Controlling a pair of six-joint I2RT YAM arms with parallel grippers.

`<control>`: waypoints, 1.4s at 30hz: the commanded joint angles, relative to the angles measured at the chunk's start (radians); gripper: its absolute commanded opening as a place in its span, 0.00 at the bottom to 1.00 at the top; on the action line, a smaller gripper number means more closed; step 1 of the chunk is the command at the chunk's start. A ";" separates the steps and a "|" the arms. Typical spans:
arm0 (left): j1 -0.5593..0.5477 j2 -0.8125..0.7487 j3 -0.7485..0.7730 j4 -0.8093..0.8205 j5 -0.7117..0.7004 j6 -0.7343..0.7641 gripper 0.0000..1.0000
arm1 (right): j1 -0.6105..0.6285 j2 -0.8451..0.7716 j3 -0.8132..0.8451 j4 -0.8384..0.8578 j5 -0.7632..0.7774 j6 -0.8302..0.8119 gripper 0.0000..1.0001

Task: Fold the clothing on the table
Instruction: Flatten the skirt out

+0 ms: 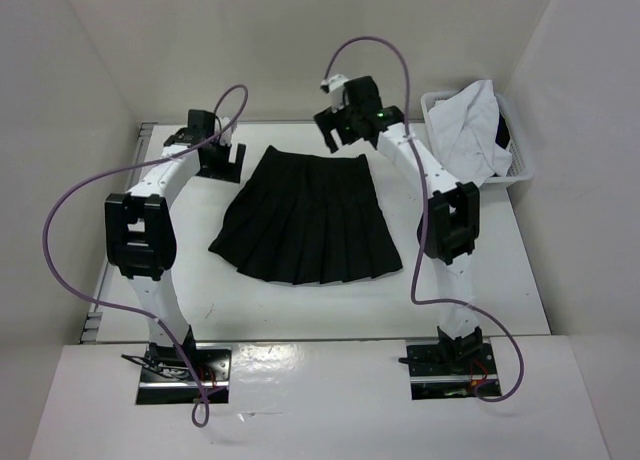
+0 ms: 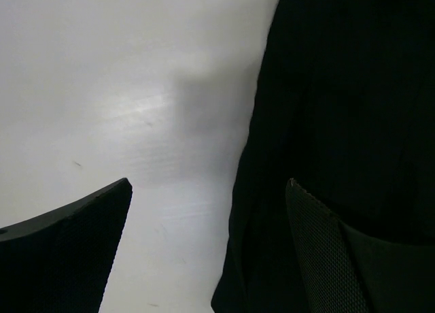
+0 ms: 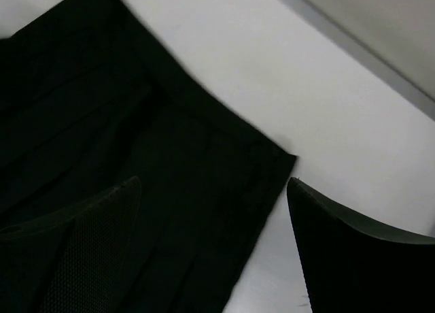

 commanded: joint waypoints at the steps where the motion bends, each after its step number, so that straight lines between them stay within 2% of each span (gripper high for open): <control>1: -0.014 0.001 -0.089 -0.037 0.044 0.008 1.00 | 0.052 -0.050 -0.068 -0.060 -0.041 -0.050 0.92; 5: -0.023 -0.010 -0.172 0.011 0.054 0.019 1.00 | 0.052 -0.050 -0.155 -0.027 -0.003 -0.050 0.90; 8: -0.023 -0.010 -0.207 0.032 0.054 0.019 0.91 | 0.052 -0.061 -0.221 0.007 0.041 -0.059 0.87; 9: -0.023 -0.010 -0.221 0.032 0.054 0.019 0.76 | 0.043 -0.061 -0.241 0.007 0.052 -0.059 0.86; 11: -0.023 -0.010 -0.233 0.041 0.054 0.019 0.64 | 0.042 -0.061 -0.252 0.007 0.052 -0.059 0.86; 13: -0.023 -0.001 -0.245 0.041 0.054 0.019 0.56 | 0.033 -0.070 -0.277 0.017 0.061 -0.059 0.86; 16: -0.023 -0.001 -0.270 0.041 0.078 0.019 0.35 | 0.024 -0.080 -0.289 0.026 0.071 -0.059 0.86; 17: -0.023 -0.001 -0.282 0.041 0.092 0.019 0.19 | 0.024 -0.080 -0.298 0.035 0.071 -0.059 0.86; 19: -0.023 -0.001 -0.291 0.011 0.103 0.019 0.07 | 0.015 -0.080 -0.298 0.035 0.071 -0.059 0.86; 21: -0.023 0.009 -0.302 -0.012 0.116 0.019 0.00 | 0.015 -0.070 -0.298 0.035 0.071 -0.059 0.86; 29: -0.032 -0.065 -0.390 -0.080 0.175 0.039 0.00 | 0.015 -0.032 -0.278 0.035 0.061 -0.059 0.85; 35: -0.032 -0.181 -0.439 -0.161 0.198 0.071 0.00 | 0.015 -0.021 -0.248 0.024 0.040 -0.059 0.85; 36: -0.032 -0.204 -0.439 -0.172 0.198 0.083 0.02 | 0.015 -0.021 -0.248 0.024 0.040 -0.059 0.85; 37: -0.032 -0.252 -0.439 -0.181 0.198 0.084 0.23 | 0.015 -0.021 -0.248 0.024 0.040 -0.059 0.85; 39: -0.032 -0.293 -0.413 -0.190 0.189 0.094 0.42 | 0.015 -0.021 -0.248 0.024 0.031 -0.059 0.85; 40: -0.032 -0.323 -0.399 -0.190 0.189 0.094 0.59 | 0.015 -0.021 -0.248 0.024 0.031 -0.050 0.85; 42: -0.032 -0.332 -0.368 -0.169 0.175 0.094 0.66 | 0.015 -0.011 -0.237 0.024 0.022 -0.050 0.83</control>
